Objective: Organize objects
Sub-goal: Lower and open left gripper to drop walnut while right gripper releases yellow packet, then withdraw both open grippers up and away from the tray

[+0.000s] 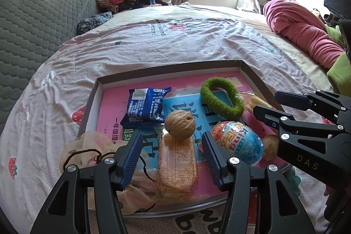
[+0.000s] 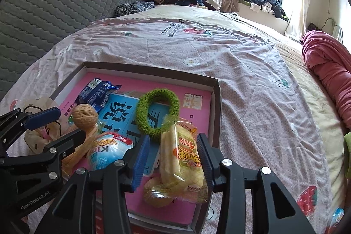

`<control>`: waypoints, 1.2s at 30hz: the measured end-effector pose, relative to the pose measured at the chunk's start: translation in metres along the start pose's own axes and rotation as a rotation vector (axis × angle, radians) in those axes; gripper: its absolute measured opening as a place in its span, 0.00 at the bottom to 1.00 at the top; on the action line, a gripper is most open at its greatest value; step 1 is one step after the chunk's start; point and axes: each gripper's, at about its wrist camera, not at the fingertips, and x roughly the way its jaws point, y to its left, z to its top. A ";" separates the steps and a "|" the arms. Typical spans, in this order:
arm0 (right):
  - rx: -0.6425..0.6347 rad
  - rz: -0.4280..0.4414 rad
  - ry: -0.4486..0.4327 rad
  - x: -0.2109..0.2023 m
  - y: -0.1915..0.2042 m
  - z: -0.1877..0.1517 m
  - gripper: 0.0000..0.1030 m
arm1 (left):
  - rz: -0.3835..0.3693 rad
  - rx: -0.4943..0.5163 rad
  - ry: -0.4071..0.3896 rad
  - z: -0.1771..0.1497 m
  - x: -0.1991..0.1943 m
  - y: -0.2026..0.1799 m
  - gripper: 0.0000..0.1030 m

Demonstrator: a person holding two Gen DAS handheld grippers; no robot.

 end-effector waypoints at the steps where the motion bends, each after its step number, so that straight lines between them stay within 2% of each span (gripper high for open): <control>1: -0.001 0.001 -0.001 -0.001 0.001 0.000 0.43 | 0.002 -0.001 -0.001 0.000 -0.001 0.000 0.56; 4: -0.001 -0.002 -0.003 -0.006 0.001 0.000 0.43 | 0.004 -0.003 -0.003 0.002 -0.005 0.000 0.57; 7: 0.004 0.004 -0.003 -0.009 0.001 0.001 0.49 | 0.023 -0.003 -0.012 0.003 -0.010 -0.001 0.73; 9: 0.010 0.004 -0.004 -0.012 0.000 0.000 0.54 | 0.025 0.002 -0.022 0.004 -0.014 0.000 0.73; 16: 0.022 0.002 -0.010 -0.026 -0.001 0.001 0.59 | 0.034 -0.003 -0.025 0.007 -0.026 0.001 0.74; 27: 0.039 0.004 -0.036 -0.054 0.003 0.007 0.78 | 0.063 -0.019 -0.044 0.011 -0.055 0.010 0.80; 36: 0.045 0.010 -0.067 -0.082 0.008 0.014 0.86 | 0.081 -0.036 -0.055 0.015 -0.077 0.018 0.82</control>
